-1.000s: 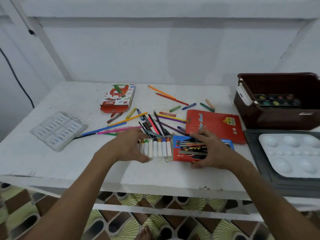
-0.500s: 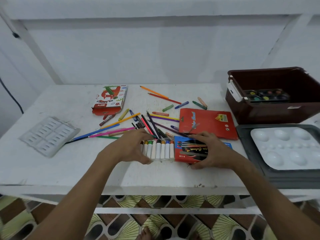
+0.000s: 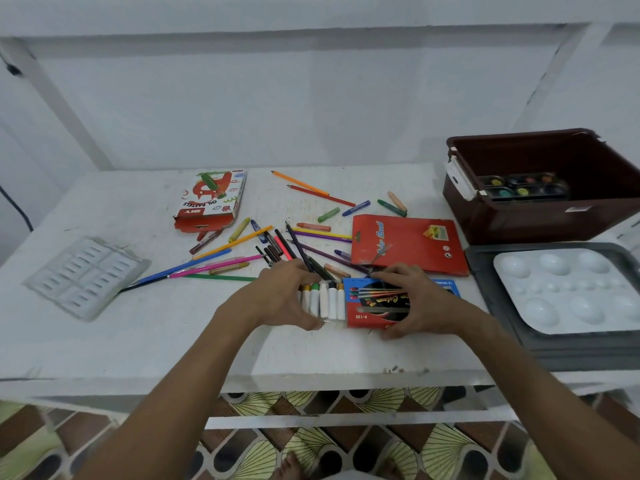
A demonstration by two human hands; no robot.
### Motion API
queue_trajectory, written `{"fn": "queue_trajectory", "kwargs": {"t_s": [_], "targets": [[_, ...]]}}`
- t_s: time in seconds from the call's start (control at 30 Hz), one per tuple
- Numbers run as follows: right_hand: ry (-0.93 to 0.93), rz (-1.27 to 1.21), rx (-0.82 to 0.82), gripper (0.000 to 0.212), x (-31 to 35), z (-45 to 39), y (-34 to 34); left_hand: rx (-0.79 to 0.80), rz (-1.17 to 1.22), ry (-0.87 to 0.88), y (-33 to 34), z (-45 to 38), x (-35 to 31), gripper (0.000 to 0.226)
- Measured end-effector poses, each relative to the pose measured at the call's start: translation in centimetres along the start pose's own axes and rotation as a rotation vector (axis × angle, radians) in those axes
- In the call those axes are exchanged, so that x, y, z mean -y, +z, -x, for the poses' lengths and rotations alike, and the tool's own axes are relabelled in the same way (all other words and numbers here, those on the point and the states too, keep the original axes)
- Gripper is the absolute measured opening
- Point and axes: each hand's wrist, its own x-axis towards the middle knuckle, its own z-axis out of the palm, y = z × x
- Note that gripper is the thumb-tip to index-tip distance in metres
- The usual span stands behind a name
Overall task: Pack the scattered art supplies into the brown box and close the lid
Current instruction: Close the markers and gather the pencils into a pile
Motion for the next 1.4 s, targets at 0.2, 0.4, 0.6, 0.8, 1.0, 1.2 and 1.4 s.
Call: {"fn": "queue_trajectory", "kwargs": {"t_s": [0.2,0.4,0.6,0.8,1.0,1.2,1.4], "targets": [[-0.020,0.004,-0.032,0.103,0.4,-0.2,0.7,0.010,-0.051,0.009,0.4,-1.0,-1.9,0.075],[-0.041,0.026,-0.030,0.100,-0.3,0.1,0.7,0.002,-0.090,0.016,1.0,-1.4,-2.4,0.079],[-0.047,-0.059,-0.051,0.093,-1.2,0.5,0.6,-0.078,0.053,0.058,2.0,-0.9,-1.7,0.079],[-0.062,-0.050,-0.049,0.093,-1.7,0.3,0.5,-0.072,-0.045,0.066,1.9,-0.8,-2.0,0.071],[-0.045,0.036,-0.009,0.096,-1.3,0.4,0.1,-0.061,-0.119,0.080,2.0,-0.8,-2.2,0.066],[-0.061,0.134,-0.047,0.095,-0.9,1.0,0.2,-0.075,-0.104,0.084,2.1,-0.4,-2.1,0.077],[0.023,0.215,-0.062,0.104,-2.1,2.6,-0.7,-0.004,-0.069,-0.106,0.9,1.3,1.0,0.098]]}}
